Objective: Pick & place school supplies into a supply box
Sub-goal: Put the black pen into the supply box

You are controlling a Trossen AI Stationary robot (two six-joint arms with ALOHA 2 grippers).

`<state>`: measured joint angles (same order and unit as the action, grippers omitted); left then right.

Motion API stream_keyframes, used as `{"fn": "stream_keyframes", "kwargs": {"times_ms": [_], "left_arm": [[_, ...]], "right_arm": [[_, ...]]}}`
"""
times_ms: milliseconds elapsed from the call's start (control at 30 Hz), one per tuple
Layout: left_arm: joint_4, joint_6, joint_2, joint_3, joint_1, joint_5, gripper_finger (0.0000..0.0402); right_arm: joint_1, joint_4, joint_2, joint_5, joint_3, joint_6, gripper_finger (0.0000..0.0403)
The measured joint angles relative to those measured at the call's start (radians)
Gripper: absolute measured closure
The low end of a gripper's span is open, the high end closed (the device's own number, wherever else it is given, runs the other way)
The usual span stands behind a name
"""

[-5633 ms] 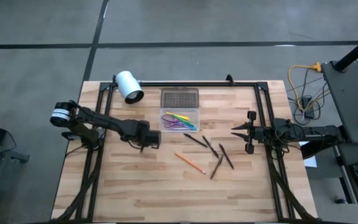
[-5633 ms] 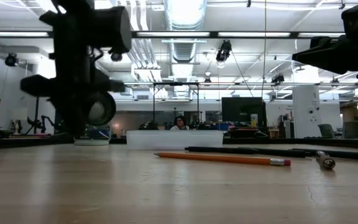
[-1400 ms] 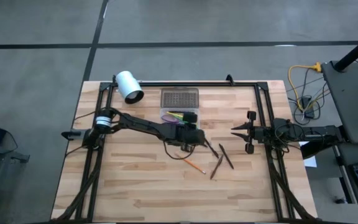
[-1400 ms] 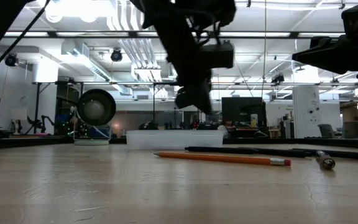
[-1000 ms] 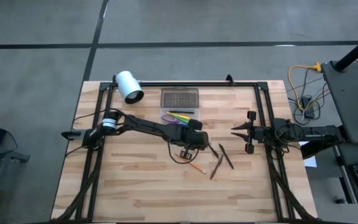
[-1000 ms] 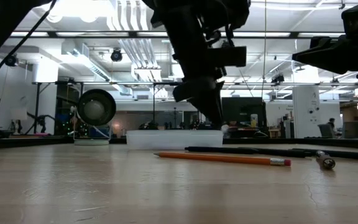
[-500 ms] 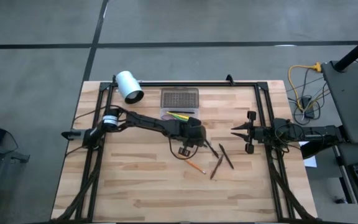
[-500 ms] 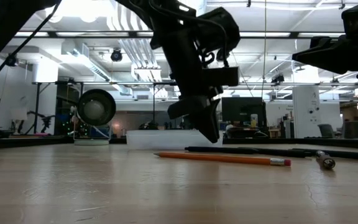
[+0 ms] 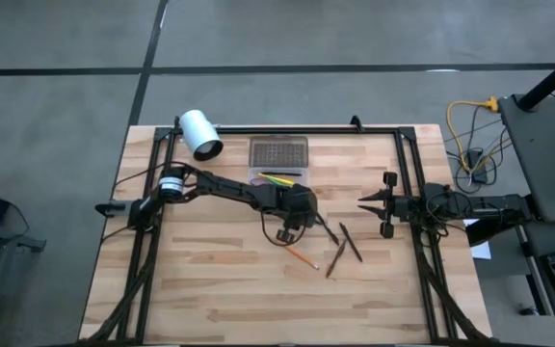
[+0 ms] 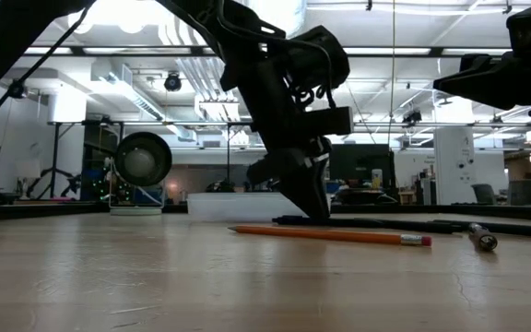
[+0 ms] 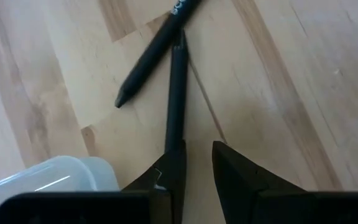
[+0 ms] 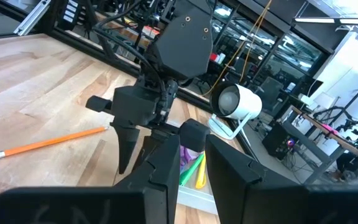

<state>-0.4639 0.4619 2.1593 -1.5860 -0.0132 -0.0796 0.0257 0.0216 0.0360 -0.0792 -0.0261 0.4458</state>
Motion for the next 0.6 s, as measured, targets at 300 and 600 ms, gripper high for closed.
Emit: {"fn": "stream_keyframes", "kwargs": {"times_ms": [300,600], "left_arm": [[0.003,0.0,0.0,-0.029,0.004,-0.001,0.0339],[0.02,-0.007,0.0,-0.012,-0.017,-0.001,0.0339]], "right_arm": [[0.0,0.0,0.0,0.0,0.0,0.0,0.0335],[0.0,0.0,0.0,0.0,0.0,0.0,0.0335]]}}
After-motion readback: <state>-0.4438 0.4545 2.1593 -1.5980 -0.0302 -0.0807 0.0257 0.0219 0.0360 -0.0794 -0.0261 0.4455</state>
